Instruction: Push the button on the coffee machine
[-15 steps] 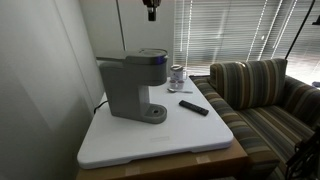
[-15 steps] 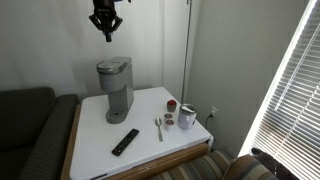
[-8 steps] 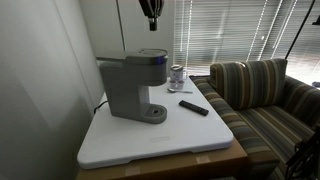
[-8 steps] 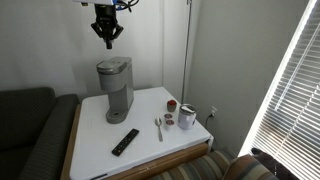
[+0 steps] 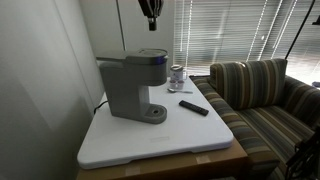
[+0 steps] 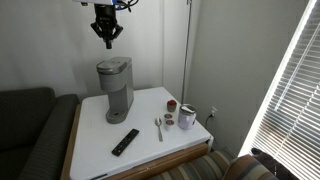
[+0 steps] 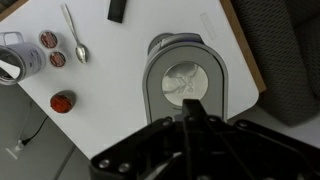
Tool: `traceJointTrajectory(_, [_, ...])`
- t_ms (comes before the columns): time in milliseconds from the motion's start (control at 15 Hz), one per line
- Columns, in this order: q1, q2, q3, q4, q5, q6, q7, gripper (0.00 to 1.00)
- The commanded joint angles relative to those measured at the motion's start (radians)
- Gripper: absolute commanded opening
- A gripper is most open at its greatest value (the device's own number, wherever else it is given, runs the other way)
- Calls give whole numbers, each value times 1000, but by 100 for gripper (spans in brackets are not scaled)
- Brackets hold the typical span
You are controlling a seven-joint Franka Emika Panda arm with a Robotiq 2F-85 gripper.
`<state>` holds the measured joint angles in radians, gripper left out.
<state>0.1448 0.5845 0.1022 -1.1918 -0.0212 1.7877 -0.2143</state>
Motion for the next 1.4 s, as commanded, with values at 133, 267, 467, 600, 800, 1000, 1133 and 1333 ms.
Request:
traceJointTrajectory(133, [1,35,12,26,9,-18,1,0])
traceJointTrajectory(267, [3,50,12,32,10,-19,7,0])
traceJointTrajectory(467, [2,76,15,37,15,-13,7,0])
traceJointTrajectory(600, [0,103,18,47,23,-8,7,0])
traceJointTrajectory(800, [-4,164,24,86,43,-9,-4,0])
traceJointTrajectory(1000, [-6,219,29,144,62,-35,-9,0])
traceJointTrajectory(1133, [-5,251,29,184,72,-57,-6,0])
traceJointTrajectory(1333, [7,322,16,280,67,-132,25,0])
